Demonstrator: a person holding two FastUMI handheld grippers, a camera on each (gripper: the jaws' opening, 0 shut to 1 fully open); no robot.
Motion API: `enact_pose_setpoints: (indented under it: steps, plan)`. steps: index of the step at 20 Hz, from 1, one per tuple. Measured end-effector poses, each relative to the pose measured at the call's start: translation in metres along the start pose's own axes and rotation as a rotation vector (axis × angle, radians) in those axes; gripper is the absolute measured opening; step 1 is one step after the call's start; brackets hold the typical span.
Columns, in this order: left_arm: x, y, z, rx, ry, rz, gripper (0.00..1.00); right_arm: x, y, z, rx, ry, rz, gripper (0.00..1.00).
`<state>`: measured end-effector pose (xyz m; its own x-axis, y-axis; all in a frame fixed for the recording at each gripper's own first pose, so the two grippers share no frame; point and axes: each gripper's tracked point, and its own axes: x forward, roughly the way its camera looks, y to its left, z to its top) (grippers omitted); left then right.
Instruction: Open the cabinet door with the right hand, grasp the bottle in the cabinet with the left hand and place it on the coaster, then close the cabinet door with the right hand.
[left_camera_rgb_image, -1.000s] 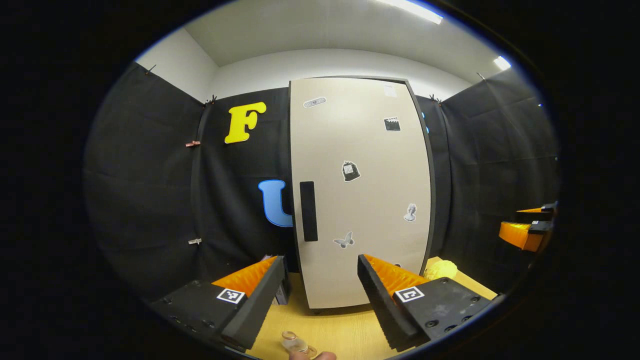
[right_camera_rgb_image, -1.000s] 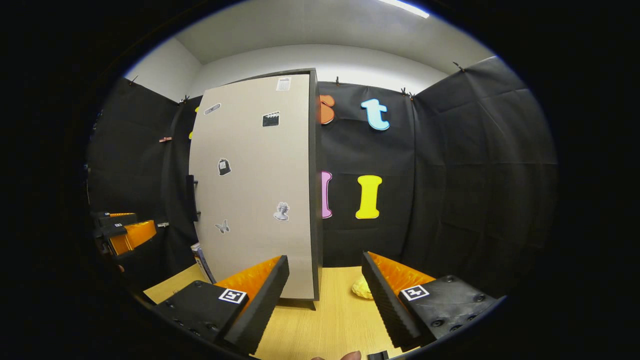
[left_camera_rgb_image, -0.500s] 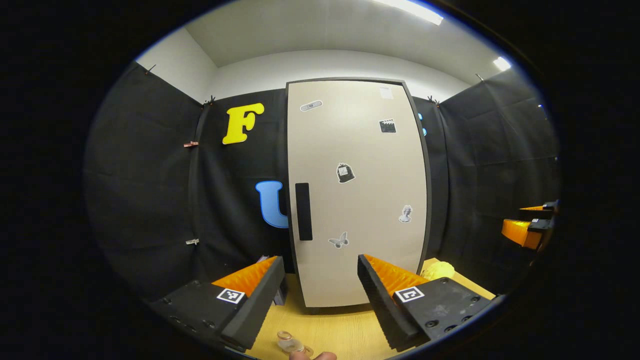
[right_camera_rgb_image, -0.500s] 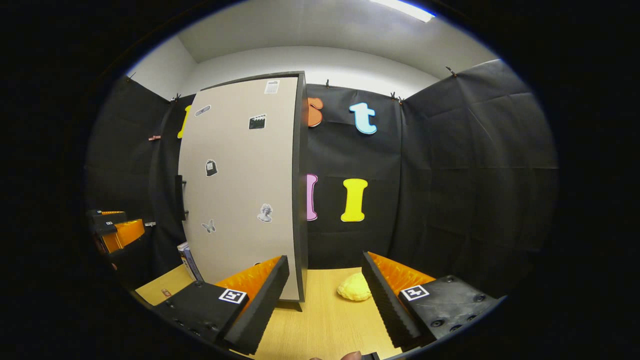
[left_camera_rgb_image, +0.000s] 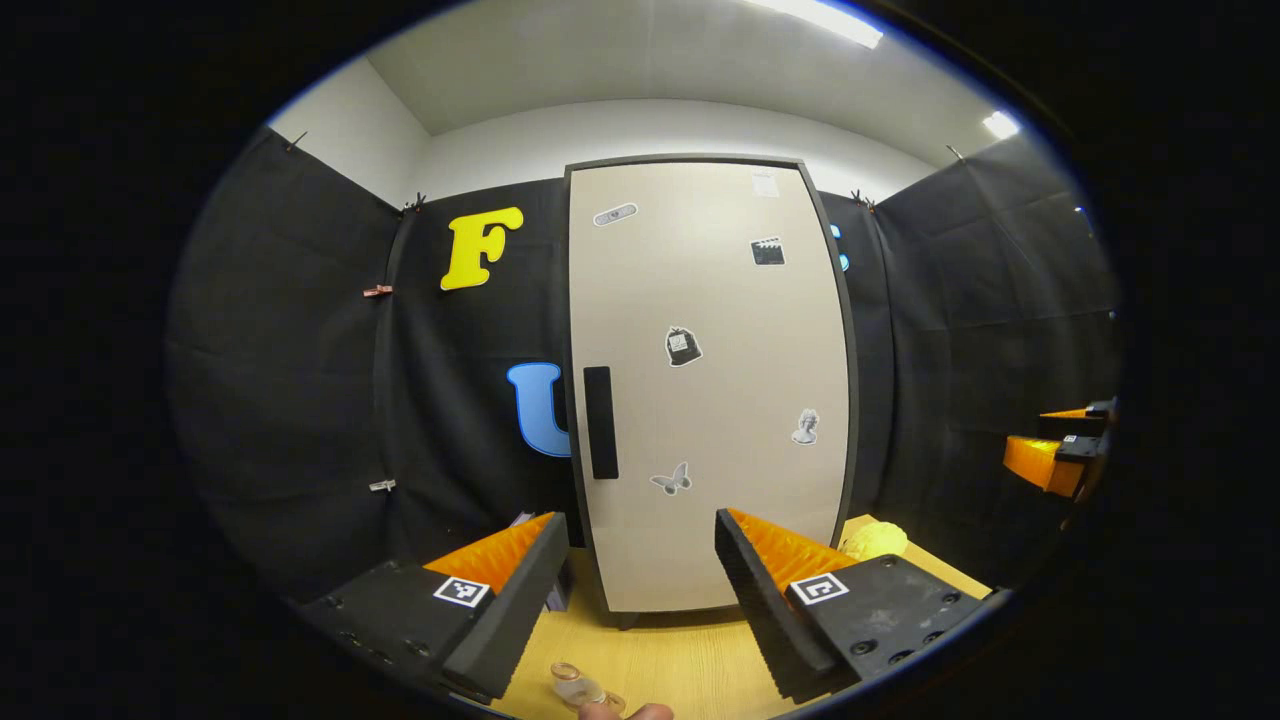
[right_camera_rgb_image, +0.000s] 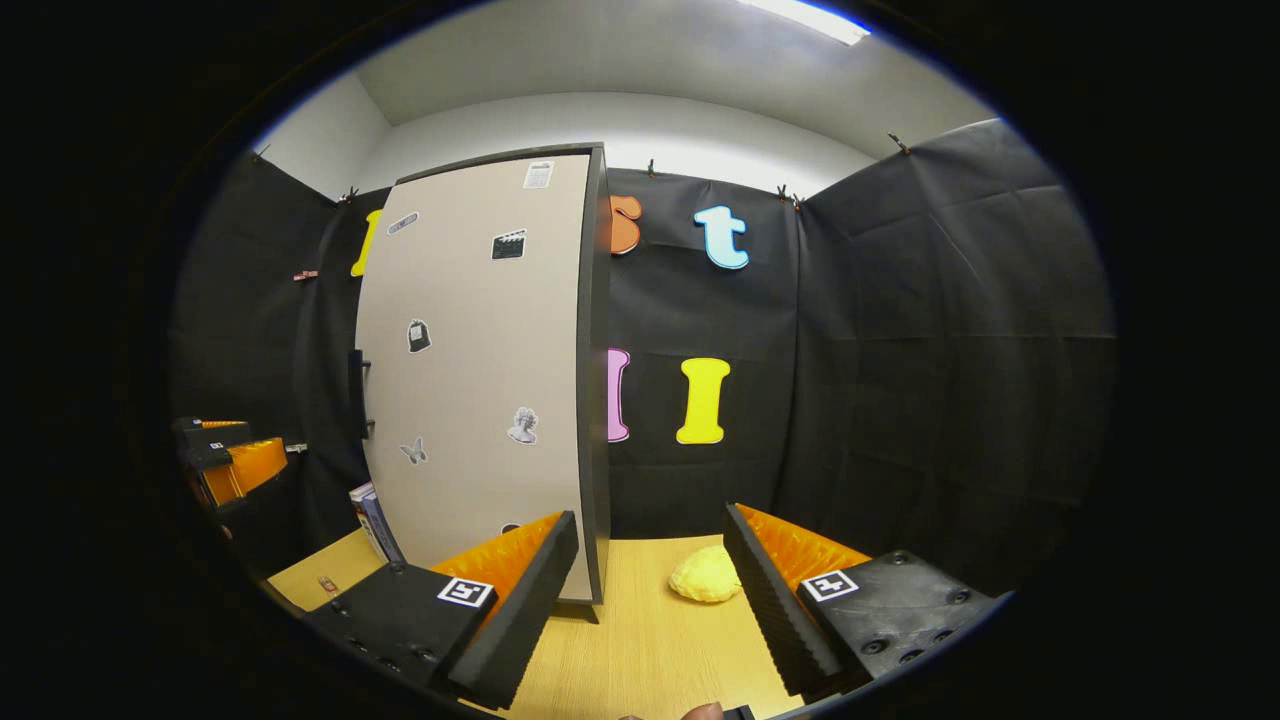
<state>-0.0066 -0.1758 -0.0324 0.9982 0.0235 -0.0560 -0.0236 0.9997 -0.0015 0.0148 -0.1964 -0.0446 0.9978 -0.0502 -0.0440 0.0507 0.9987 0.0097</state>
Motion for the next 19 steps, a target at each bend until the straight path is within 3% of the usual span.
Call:
enact_pose_setpoints:
  steps: [13, 14, 15, 19]
  plan:
    - [0.0014, -0.0055, 0.0042, 0.004, -0.004, -0.009, 0.93, 0.0007, -0.0027, -0.0007, 0.003, -0.001, 0.0, 0.96]
    - [0.0024, -0.0058, 0.005, 0.006, -0.005, -0.008, 0.93, 0.0007, -0.0028, -0.0013, 0.002, 0.0, 0.001, 1.0]
    - [0.0027, -0.0065, 0.0046, 0.006, -0.005, -0.009, 0.93, 0.0007, -0.0026, -0.0019, 0.002, 0.001, 0.001, 0.96]
    - [0.0031, -0.009, 0.0045, 0.003, -0.005, -0.015, 0.93, 0.0015, -0.0042, -0.0014, 0.001, -0.001, -0.002, 0.96]
